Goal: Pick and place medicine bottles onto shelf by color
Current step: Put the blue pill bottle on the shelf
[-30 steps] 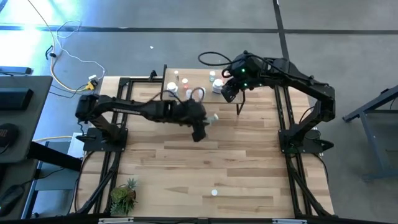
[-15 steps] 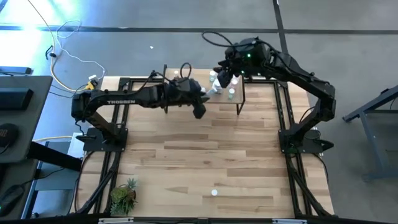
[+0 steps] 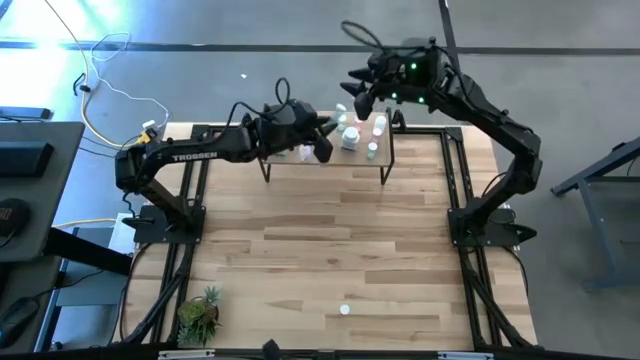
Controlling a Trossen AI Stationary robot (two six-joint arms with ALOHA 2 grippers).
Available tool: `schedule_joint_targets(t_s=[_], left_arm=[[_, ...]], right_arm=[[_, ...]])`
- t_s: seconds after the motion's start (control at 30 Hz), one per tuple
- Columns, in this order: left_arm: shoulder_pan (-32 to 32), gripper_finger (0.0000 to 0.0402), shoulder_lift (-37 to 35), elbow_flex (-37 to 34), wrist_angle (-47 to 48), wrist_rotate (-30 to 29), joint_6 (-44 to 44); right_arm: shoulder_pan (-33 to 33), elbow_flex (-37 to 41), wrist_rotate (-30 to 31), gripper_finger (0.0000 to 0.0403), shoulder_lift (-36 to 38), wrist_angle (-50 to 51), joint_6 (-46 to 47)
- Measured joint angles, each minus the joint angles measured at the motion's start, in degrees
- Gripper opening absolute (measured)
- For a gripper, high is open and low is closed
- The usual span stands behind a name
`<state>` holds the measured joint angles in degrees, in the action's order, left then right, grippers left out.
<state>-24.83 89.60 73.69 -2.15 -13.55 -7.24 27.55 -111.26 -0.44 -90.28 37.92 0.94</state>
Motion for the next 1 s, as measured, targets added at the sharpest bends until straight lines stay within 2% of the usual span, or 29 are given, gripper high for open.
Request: schedule_joint_targets(t_s=[0.13,0.47,0.53,0.67,1.0], left_arm=[[-1.6,0.009,0.0,0.0,-2.7,-1.9,1.9],[-4.4,0.009,0.0,0.0,-8.6,-5.1,7.3],[-4.7,0.009,0.0,0.0,-9.2,-5.1,8.3],[-5.5,0.009,0.0,0.0,-9.3,-5.3,9.5],[-5.9,0.009,0.0,0.0,-9.3,-6.0,13.5]], right_arm=[[3.2,0.0,-4.7,0.0188,0.0,-3.8,-1.6],[10.6,0.0,-26.3,0.0194,-3.0,-19.2,-2.5],[11.2,0.0,-29.1,0.0194,-4.3,-22.4,-2.5],[11.7,0.0,-29.9,0.0194,-6.8,-23.6,-2.5],[11.9,0.0,-29.6,0.0194,-11.5,-18.3,-2.5]])
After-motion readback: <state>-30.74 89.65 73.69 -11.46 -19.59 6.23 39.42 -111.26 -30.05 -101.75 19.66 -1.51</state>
